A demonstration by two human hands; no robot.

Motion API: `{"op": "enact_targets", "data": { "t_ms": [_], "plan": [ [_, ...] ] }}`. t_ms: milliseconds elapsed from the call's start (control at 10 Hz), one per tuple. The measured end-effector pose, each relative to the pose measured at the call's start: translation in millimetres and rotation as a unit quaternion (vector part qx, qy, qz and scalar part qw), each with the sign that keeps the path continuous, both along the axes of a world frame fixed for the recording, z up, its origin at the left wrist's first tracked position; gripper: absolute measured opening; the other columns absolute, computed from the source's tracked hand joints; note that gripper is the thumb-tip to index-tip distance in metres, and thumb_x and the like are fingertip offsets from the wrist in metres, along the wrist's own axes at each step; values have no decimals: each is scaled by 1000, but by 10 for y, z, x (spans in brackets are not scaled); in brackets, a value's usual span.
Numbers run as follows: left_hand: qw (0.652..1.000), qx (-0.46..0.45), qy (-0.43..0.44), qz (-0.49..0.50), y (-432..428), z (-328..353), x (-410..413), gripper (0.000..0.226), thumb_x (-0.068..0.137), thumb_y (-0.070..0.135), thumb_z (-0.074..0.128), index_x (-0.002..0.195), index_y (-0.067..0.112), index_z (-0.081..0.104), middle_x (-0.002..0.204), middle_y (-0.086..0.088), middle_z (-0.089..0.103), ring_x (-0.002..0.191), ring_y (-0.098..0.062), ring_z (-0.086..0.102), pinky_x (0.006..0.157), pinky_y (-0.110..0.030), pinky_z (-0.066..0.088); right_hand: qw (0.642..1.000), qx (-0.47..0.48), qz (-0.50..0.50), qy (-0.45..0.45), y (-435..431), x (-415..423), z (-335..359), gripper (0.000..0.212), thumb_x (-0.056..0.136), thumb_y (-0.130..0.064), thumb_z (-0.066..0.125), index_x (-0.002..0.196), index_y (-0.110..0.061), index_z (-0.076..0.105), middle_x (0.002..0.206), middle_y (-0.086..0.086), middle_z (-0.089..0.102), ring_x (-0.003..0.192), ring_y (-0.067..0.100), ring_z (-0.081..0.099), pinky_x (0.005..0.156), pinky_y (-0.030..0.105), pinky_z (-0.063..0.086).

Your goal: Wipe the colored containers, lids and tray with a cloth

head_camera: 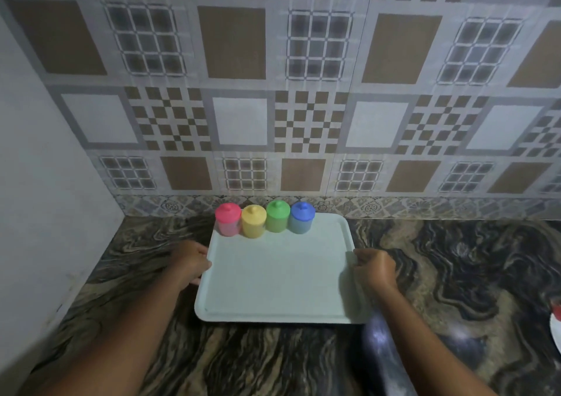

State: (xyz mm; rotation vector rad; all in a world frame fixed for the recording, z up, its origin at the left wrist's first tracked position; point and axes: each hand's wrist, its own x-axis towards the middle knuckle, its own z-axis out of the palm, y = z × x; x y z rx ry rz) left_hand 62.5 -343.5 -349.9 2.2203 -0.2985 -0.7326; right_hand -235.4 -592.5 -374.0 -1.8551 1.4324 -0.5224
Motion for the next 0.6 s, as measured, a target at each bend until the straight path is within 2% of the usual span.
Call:
{"op": "enact_targets", "data": {
  "t_ms": [100,200,400,500,600],
  "plan": [
    [1000,9,0,4,-88,-120,85,18,85,-6,63,80,12,66,88,-14,70,80,-30,69,69,-50,62,1000,4,-12,-6,-89,135,-76,25,87,-15,75,111,-9,79,110,14,77,110,27,70,95,25,49],
    [1000,18,-6,9,-141,-209,162,18,84,-4,64,79,13,68,89,-14,71,80,-31,71,68,-52,62,1000,17,-10,-4,-156,238,-161,25,88,-13,75,112,-8,78,111,14,77,110,27,70,97,30,51],
    [1000,20,-2,13,-167,-365,188,16,85,-5,64,89,10,67,91,-10,68,82,-32,68,71,-52,61,999,23,0,24,-201,314,-333,27,82,-6,73,108,-11,80,109,13,77,109,28,71,98,30,52],
    [1000,19,-3,4,-138,-464,208,21,83,-4,65,100,6,73,95,-15,73,83,-34,71,70,-55,61,999,17,1,27,-173,317,-339,27,83,-4,71,109,-9,79,110,14,77,109,28,71,97,30,51],
    [1000,17,-7,7,-135,-546,263,24,82,-2,68,104,6,74,97,-15,74,84,-33,71,69,-55,61,1000,9,-2,20,-148,337,-331,25,87,-8,70,110,-10,80,110,14,77,108,29,71,89,24,49]
  ]
}}
